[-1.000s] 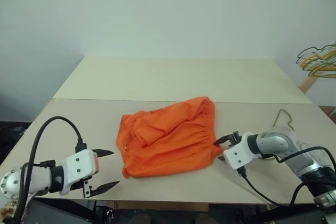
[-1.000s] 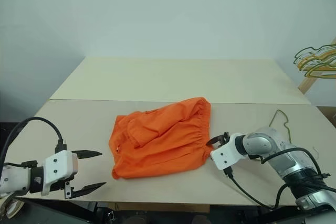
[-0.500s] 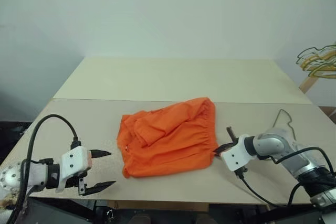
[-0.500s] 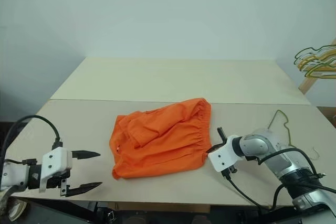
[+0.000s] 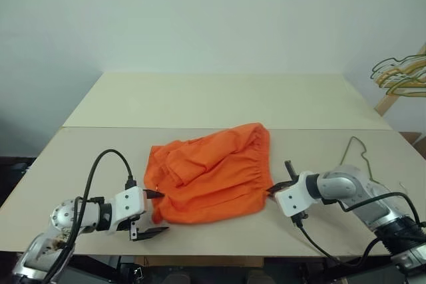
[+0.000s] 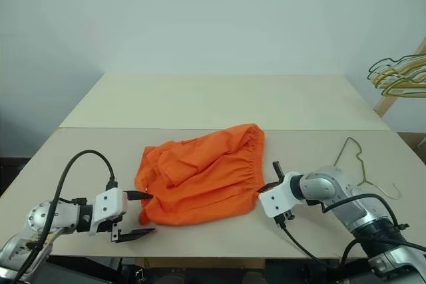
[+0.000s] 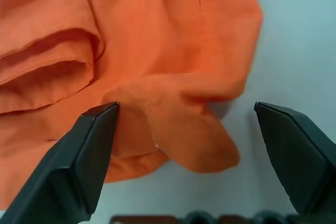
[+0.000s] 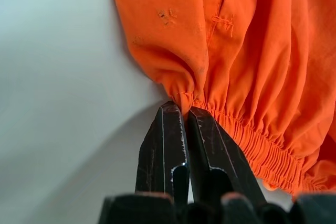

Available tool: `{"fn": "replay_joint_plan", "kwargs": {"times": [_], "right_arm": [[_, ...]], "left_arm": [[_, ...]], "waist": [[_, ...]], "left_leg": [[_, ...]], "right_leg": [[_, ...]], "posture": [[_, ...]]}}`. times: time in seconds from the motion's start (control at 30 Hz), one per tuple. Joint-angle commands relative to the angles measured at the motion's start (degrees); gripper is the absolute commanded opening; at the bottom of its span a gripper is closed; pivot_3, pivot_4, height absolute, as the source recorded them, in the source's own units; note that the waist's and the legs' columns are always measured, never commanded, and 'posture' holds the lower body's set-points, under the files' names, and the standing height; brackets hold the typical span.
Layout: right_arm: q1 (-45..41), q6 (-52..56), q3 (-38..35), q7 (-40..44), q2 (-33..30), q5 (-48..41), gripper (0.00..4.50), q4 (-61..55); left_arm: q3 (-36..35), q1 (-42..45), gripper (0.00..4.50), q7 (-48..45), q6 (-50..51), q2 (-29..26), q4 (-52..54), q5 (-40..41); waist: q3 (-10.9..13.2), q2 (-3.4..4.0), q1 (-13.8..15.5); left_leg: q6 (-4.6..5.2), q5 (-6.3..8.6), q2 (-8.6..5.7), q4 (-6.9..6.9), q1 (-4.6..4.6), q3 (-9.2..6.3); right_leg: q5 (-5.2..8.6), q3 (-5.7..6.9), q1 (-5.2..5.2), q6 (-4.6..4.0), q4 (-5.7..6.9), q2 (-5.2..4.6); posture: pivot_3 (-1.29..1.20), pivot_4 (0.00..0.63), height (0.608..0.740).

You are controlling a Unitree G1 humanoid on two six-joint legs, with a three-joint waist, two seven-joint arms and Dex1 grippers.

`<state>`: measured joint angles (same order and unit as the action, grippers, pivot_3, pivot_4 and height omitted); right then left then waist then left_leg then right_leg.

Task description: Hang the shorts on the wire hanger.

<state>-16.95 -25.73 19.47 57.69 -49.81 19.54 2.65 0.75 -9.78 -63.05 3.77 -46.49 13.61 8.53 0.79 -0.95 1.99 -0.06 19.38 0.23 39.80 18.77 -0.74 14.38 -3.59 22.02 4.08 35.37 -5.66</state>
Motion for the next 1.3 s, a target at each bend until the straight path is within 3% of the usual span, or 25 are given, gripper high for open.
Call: {"fn": "replay_joint_plan", "kwargs": {"times": [0.03, 0.37, 0.53, 0.67, 1.0, 1.13, 1.23, 1.3], "right_arm": [[-0.28, 0.90, -1.99, -0.46, -0.78, -1.16, 0.00, -2.36], [-1.26, 0.39, -1.46, -0.48, -0.85, -0.98, 0.00, -1.34], [-1.51, 0.59, -1.65, -0.24, -1.03, -1.25, 0.00, -1.18], [-0.32, 3.95, -3.36, 1.42, -2.56, -3.46, 0.00, -3.44], [9.56, 12.91, -7.19, 12.98, -12.76, -19.72, 0.00, -20.89], [7.79, 19.40, -8.09, 12.09, -10.78, -23.57, 0.00, -22.73], [-3.25, 26.64, -9.33, 6.74, -5.76, -21.39, 0.00, -15.60], [-13.70, 27.90, -9.99, -1.74, -0.98, -15.90, 0.00, -6.15]], "left_arm": [[0.81, -0.38, 3.30, 1.64, -1.27, -0.90, 0.56, -2.50], [-0.48, 0.90, 0.05, 5.42, -1.36, -0.71, -1.11, -3.74], [-2.80, -0.40, 0.02, 3.60, -2.20, -4.31, 0.01, -3.11], [-6.11, -3.95, 0.02, 1.00, -3.60, -10.59, 1.93, -4.44], [-9.45, -10.17, 0.02, -1.27, -1.58, -16.09, 8.35, -4.43], [-7.81, -6.12, 0.02, 0.29, 0.41, -13.83, 8.75, -3.16], [-4.49, 8.99, 0.02, 10.57, 6.91, -4.72, 4.99, -5.30], [-3.06, 23.44, 0.02, 22.07, 12.37, 3.14, -1.10, -10.40]], "waist": [[0.00, 0.00, -0.04], [0.00, 0.00, 0.07], [0.00, 0.00, 0.07], [0.02, 0.00, 0.03], [0.06, -0.02, 0.41], [0.12, -0.13, 0.31], [0.27, 0.03, 0.31], [0.31, -0.05, 0.49]], "left_leg": [[0.00, 0.00, 0.00, 0.00, -0.01, 0.01], [0.00, 0.00, 0.00, 0.00, -0.02, 0.01], [0.00, 0.00, 0.01, -0.01, -0.02, 0.02], [0.02, 0.01, 0.07, -0.02, -0.01, 0.04], [0.10, 0.06, 0.16, 0.02, -0.04, 0.09], [0.15, 0.09, 0.32, 0.00, -0.25, 0.15], [0.17, 0.10, 0.40, 0.01, -0.57, 0.18], [0.17, 0.10, 0.40, 0.03, -0.84, 0.18]], "right_leg": [[0.00, -0.01, 0.00, 0.00, -0.01, 0.00], [0.00, -0.01, 0.00, 0.00, 0.00, 0.00], [0.00, -0.01, 0.00, 0.00, 0.00, 0.01], [0.02, -0.02, 0.03, -0.03, -0.02, 0.05], [0.04, -0.02, -0.04, -0.06, -0.03, 0.13], [0.09, -0.03, -0.17, -0.14, -0.01, 0.31], [0.08, -0.03, -0.60, -0.18, -0.06, 0.39], [0.03, -0.02, -0.86, -0.21, -0.04, 0.44]], "posture": [[0.08, 0.000, 0.740], [0.09, 0.000, 0.740], [0.09, 0.000, 0.740], [0.09, 0.000, 0.740], [0.09, 0.000, 0.740], [0.09, 0.000, 0.740], [0.09, 0.000, 0.740], [0.09, 0.000, 0.740]]}}
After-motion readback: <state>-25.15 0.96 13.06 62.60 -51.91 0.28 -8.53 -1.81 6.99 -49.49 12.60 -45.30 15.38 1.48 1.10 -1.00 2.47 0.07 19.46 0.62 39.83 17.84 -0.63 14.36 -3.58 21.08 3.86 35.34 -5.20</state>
